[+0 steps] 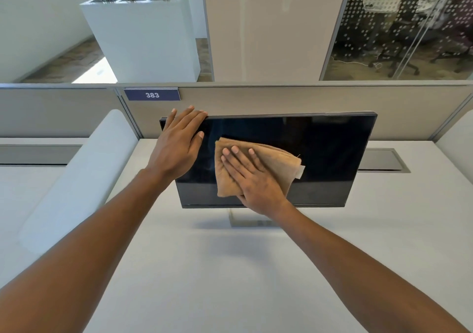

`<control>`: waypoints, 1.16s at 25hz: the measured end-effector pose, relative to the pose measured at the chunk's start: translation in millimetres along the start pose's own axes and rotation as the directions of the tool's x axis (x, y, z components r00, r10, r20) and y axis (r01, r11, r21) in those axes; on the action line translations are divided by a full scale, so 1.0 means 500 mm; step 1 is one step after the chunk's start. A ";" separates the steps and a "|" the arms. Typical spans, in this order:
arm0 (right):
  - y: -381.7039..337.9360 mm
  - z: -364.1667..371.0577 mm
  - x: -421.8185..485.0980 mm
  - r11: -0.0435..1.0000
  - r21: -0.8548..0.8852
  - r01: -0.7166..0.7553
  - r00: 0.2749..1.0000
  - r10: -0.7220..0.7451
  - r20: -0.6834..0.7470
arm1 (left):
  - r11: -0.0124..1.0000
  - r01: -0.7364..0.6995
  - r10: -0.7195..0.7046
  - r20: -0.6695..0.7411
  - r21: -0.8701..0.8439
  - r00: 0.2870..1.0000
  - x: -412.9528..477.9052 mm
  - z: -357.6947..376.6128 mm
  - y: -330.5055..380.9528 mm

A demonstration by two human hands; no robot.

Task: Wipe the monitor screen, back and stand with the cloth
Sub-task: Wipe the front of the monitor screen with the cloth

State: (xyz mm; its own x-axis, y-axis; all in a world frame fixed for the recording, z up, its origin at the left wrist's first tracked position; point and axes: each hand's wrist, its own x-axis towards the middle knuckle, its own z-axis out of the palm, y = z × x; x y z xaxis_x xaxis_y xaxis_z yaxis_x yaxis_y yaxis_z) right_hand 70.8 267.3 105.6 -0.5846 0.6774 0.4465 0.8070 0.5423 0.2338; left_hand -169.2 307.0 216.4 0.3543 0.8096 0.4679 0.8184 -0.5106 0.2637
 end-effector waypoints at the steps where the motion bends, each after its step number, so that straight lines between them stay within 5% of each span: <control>1: -0.013 0.014 -0.006 0.999 -0.004 0.045 0.998 -0.045 0.039 | 1.000 0.006 -0.006 0.002 -0.001 1.000 -0.001 -0.001 0.000; 10: -0.006 0.082 -0.077 0.918 -0.206 0.340 0.938 -0.316 0.140 | 1.000 -0.005 0.005 -0.002 -0.012 1.000 -0.007 -0.006 -0.004; 17: 0.125 0.009 -0.124 1.000 -0.012 -0.004 0.992 0.003 -0.130 | 0.999 -0.019 0.018 -0.023 -0.039 1.000 -0.004 -0.006 -0.005; 24: 0.244 -0.046 -0.203 0.865 0.109 -0.489 0.793 0.494 -0.357 | 0.999 -0.014 0.013 -0.009 -0.052 1.000 -0.004 -0.004 -0.005; 29: 0.211 -0.047 -0.161 0.824 0.204 -0.528 0.753 0.566 -0.337 | 0.998 -0.009 0.009 -0.011 -0.056 1.000 -0.005 -0.003 -0.013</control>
State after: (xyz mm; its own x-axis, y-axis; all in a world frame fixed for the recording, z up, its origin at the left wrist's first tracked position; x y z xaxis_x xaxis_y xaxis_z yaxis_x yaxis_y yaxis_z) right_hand 204.9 258.2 114.8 0.0450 0.6492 0.7593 0.9568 0.1906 -0.2197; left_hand -176.1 307.9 214.9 0.3563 0.8017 0.4799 0.7886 -0.5335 0.3057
